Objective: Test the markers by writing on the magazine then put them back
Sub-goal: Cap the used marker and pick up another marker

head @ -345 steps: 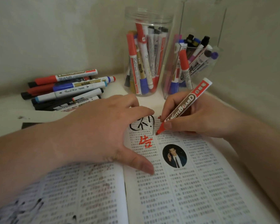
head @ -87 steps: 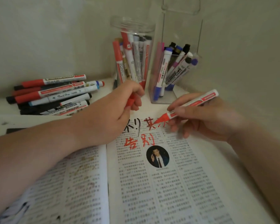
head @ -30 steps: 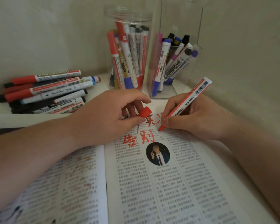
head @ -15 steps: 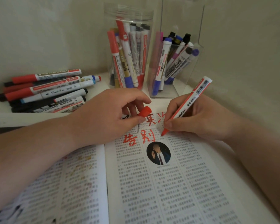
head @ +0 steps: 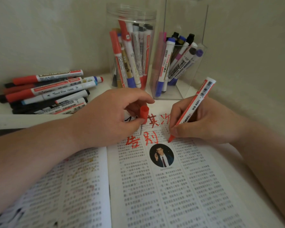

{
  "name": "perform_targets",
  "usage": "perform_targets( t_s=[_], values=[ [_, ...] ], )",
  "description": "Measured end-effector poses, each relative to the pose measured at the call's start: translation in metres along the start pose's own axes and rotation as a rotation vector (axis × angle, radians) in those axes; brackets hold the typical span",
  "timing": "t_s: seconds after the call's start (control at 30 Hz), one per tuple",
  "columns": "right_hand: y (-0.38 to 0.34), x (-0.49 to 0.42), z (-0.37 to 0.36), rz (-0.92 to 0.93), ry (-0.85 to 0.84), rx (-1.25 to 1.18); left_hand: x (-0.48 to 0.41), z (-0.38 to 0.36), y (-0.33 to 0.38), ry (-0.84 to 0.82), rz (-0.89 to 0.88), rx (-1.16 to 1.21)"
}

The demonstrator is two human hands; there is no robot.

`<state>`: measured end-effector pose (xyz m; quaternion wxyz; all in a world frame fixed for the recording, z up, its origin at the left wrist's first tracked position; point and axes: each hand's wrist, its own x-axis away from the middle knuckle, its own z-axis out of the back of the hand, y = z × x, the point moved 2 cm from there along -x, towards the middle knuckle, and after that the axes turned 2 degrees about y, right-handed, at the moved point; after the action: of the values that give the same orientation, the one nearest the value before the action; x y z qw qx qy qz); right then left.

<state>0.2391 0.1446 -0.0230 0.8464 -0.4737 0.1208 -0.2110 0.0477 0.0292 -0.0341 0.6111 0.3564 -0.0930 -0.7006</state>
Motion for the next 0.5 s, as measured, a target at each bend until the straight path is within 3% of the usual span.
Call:
perform_targets(
  t_s=[0.27,0.5],
  values=[
    [0.0051,-0.0032,0.0024,-0.005,-0.004,0.008,-0.0004,-0.0012,0.0012,-0.010,0.037,-0.011],
    [0.0051,-0.0087,0.0036,0.039,0.155,-0.303,-0.0014,-0.0005,0.0019,-0.032,0.110,0.065]
  ],
)
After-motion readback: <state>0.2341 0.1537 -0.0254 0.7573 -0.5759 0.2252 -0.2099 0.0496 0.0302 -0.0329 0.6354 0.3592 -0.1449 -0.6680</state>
